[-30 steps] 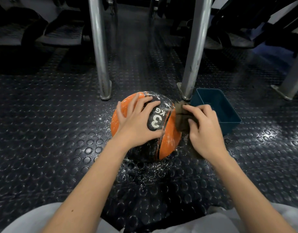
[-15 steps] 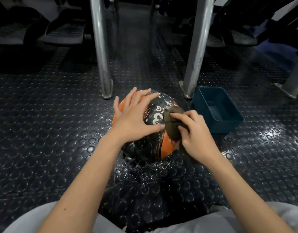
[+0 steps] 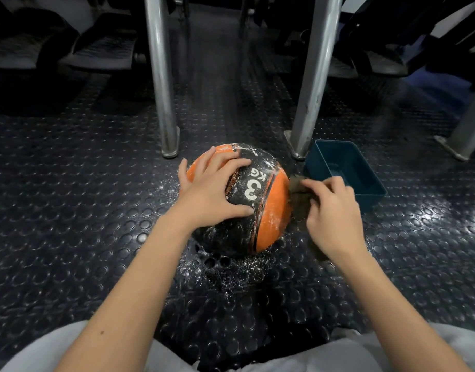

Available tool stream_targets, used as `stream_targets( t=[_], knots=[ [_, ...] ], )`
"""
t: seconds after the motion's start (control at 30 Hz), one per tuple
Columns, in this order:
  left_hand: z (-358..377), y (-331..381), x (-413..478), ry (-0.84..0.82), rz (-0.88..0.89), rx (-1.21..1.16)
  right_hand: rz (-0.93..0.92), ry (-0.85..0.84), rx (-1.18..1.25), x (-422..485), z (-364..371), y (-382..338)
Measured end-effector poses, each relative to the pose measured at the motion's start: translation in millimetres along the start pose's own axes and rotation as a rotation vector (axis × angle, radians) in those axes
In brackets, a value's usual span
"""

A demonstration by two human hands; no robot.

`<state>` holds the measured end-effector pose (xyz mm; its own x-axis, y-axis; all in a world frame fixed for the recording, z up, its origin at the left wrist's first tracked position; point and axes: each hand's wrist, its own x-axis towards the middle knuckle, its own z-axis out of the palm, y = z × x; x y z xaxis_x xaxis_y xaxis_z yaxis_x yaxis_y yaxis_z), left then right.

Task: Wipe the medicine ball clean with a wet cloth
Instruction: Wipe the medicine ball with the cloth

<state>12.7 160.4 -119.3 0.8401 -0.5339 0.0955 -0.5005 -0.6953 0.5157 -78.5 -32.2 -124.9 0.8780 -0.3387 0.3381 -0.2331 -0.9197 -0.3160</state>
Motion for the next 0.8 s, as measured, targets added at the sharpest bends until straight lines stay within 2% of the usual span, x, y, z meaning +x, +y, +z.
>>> stream_targets(
  t=[0.07,0.13,0.17,0.2,0.3,0.37,0.43,0.5,0.53,0.6,0.7,0.73,0.8],
  knots=[
    [0.2,-0.1,0.7,0.002,-0.008,0.004,-0.156,0.042,0.164,-1.4,-3.0,-9.9],
    [1.5,0.0,0.5,0.012,-0.006,0.000,-0.339,-0.042,0.264,-8.1,2.4,-19.0],
    [2.1,0.0,0.3,0.017,-0.004,-0.006,-0.370,-0.078,0.278,-11.6,7.6,-20.7],
    [2.6,0.5,0.2,0.015,-0.005,-0.010,-0.353,-0.078,0.255,-12.7,11.9,-19.1],
    [3.8,2.4,0.7,0.005,-0.005,-0.009,-0.174,0.068,0.069,-6.3,13.3,-3.5],
    [3.8,3.2,2.0,0.000,-0.004,-0.011,-0.138,0.138,0.100,-2.2,5.7,-0.8],
    [3.3,2.3,1.8,0.004,-0.008,-0.012,-0.236,0.122,0.232,-3.6,0.9,-7.6],
    [2.7,0.8,1.3,0.013,-0.008,-0.022,-0.354,0.017,0.297,-9.4,3.6,-13.6],
    [2.4,0.3,1.3,0.015,-0.011,-0.028,-0.356,-0.039,0.289,-11.6,7.1,-14.5],
    [2.2,0.5,1.3,0.010,-0.016,-0.034,-0.205,-0.083,0.202,-8.9,11.3,-8.1],
    [2.5,2.4,1.9,0.003,-0.015,-0.032,0.002,-0.024,-0.015,-0.7,3.3,4.6],
    [2.3,2.9,2.3,0.002,-0.015,-0.031,-0.005,0.013,0.031,0.8,-0.8,3.5],
    [2.2,2.6,2.0,0.008,-0.019,-0.029,-0.146,0.044,0.182,-1.9,-3.4,-7.2]
  ],
)
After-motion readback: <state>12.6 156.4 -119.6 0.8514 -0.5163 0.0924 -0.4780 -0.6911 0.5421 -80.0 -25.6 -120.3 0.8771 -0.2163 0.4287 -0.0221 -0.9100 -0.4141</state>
